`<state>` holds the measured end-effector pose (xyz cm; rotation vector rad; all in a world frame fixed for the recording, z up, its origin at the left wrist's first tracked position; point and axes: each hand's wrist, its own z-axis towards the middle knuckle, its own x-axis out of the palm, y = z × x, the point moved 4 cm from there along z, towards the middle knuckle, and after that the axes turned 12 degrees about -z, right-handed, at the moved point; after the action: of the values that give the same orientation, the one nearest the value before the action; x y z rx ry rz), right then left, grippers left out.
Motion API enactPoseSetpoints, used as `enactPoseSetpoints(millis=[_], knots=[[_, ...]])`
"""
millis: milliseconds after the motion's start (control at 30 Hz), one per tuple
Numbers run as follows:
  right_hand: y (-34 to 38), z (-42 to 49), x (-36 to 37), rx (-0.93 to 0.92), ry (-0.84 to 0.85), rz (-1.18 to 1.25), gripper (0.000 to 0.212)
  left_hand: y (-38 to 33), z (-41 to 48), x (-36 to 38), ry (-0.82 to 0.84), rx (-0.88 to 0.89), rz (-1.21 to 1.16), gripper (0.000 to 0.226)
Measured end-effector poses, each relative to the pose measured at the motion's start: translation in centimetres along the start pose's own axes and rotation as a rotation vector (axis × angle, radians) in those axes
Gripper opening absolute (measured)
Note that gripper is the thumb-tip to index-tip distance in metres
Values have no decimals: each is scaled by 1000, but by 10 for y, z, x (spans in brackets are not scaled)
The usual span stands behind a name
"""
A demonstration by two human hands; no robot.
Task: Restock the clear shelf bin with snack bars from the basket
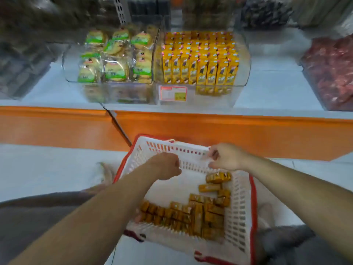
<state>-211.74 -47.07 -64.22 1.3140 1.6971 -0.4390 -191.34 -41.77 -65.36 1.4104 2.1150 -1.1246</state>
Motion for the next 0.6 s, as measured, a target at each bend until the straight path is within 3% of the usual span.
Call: enactPoseSetpoints(millis=[167, 233, 333, 467, 600], knots=[[-26, 36, 99, 122, 39, 5, 25, 47, 44, 94, 165, -112, -106, 47], [-36, 43, 125, 153, 26, -119, 22, 58, 58, 118, 206, -123, -127, 51], [-40, 49, 146, 189, -72, -382, 37, 65, 82, 142, 217, -127, -214, 57], [-41, 39, 163, 269, -180, -428, 39, 53, 110, 171, 196, -70, -312, 59], [-46, 42, 176, 333, -60, -470, 57, 43, 126, 196, 188, -16, -388, 59]])
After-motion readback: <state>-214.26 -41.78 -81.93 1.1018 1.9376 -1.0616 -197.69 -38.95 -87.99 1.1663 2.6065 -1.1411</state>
